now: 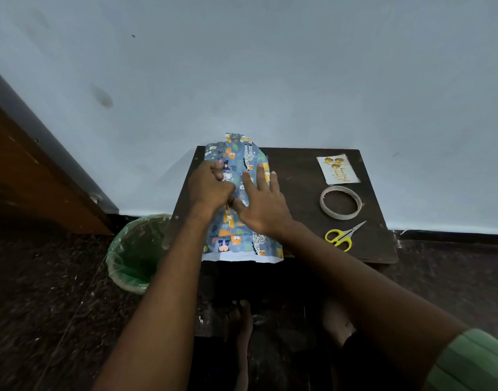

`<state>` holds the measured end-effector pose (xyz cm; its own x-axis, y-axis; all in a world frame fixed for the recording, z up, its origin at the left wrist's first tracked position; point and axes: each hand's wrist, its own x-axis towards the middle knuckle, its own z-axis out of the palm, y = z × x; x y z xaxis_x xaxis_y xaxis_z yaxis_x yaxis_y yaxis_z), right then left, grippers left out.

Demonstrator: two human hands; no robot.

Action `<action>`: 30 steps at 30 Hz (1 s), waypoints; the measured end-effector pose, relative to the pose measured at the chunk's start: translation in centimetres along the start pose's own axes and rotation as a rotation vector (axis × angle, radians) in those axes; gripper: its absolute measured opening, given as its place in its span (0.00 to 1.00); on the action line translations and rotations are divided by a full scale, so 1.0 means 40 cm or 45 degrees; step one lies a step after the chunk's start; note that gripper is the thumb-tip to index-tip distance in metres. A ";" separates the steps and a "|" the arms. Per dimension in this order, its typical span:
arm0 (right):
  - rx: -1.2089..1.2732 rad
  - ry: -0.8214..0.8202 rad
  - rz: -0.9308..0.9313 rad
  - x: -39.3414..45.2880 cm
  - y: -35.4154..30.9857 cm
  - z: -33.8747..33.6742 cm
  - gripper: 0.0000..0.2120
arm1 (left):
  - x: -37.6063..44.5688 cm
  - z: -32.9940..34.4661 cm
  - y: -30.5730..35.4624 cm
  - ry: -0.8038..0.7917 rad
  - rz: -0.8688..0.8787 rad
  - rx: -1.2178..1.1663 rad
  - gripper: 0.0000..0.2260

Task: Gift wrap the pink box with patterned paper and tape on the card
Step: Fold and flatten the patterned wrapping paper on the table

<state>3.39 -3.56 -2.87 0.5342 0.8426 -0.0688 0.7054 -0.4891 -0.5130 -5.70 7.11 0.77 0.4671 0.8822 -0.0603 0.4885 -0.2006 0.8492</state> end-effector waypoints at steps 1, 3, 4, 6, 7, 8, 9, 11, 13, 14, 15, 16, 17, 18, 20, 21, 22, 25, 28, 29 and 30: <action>-0.029 0.017 -0.010 -0.001 0.003 0.006 0.37 | 0.003 0.002 -0.002 0.027 0.028 0.074 0.21; -0.038 0.021 -0.016 -0.001 0.003 0.005 0.37 | 0.003 0.004 0.001 0.078 0.082 0.208 0.25; -0.024 0.017 -0.019 0.000 0.002 0.003 0.37 | 0.003 0.004 0.000 0.126 0.099 0.269 0.25; 0.075 0.041 0.001 -0.002 -0.004 0.001 0.39 | 0.000 -0.004 -0.001 0.234 0.090 0.398 0.22; 0.174 0.083 0.029 -0.002 -0.008 0.000 0.40 | 0.002 -0.010 -0.006 0.253 0.053 0.432 0.21; 0.295 0.131 0.087 -0.001 -0.010 -0.001 0.41 | 0.003 -0.018 -0.010 0.230 0.001 0.432 0.21; 0.411 0.169 0.172 0.005 -0.011 -0.004 0.42 | 0.006 -0.024 -0.015 0.187 -0.044 0.415 0.20; 0.526 0.202 0.333 0.021 -0.010 -0.016 0.40 | 0.005 -0.032 -0.023 0.123 -0.070 0.422 0.18; 0.471 0.194 0.342 0.030 -0.009 -0.030 0.33 | -0.006 -0.031 -0.020 0.098 -0.055 0.469 0.18; 0.452 0.192 0.306 0.032 -0.009 -0.032 0.29 | -0.012 -0.030 -0.014 0.098 -0.039 0.492 0.20; 0.454 0.195 0.266 0.029 -0.010 -0.035 0.27 | -0.017 -0.027 -0.009 0.106 -0.025 0.519 0.21; 0.457 0.194 0.233 0.026 -0.012 -0.036 0.27 | -0.021 -0.023 -0.005 0.119 -0.020 0.540 0.22; 0.438 0.190 0.203 0.023 -0.014 -0.039 0.29 | -0.021 -0.021 -0.002 0.138 -0.017 0.547 0.22; 0.402 0.185 0.176 0.024 -0.014 -0.043 0.32 | -0.021 -0.019 -0.003 0.154 -0.018 0.538 0.21; 0.340 0.180 0.128 0.035 -0.010 -0.055 0.32 | -0.021 -0.020 -0.005 0.179 -0.031 0.503 0.19; 0.315 0.174 0.105 0.042 -0.007 -0.063 0.31 | -0.024 -0.024 -0.003 0.185 -0.047 0.473 0.19; 0.287 0.163 0.082 0.050 -0.004 -0.070 0.30 | -0.026 -0.026 -0.002 0.186 -0.072 0.436 0.18; 0.152 0.128 0.032 0.070 0.004 -0.075 0.29 | -0.034 -0.030 0.012 0.122 -0.195 0.376 0.16; 0.026 0.086 -0.031 0.081 0.016 -0.062 0.30 | -0.028 -0.030 0.010 0.027 -0.226 0.427 0.20; 0.014 0.070 -0.057 0.082 0.020 -0.059 0.30 | -0.026 -0.032 0.007 -0.010 -0.202 0.500 0.20; 0.005 0.055 -0.072 0.084 0.026 -0.058 0.30 | -0.022 -0.033 0.003 -0.058 -0.170 0.580 0.19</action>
<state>7.00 -1.77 -1.64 0.5136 0.8580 -0.0025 0.7332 -0.4404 -0.5181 -7.04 6.87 1.62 0.4050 0.8953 -0.1853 0.8153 -0.2619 0.5164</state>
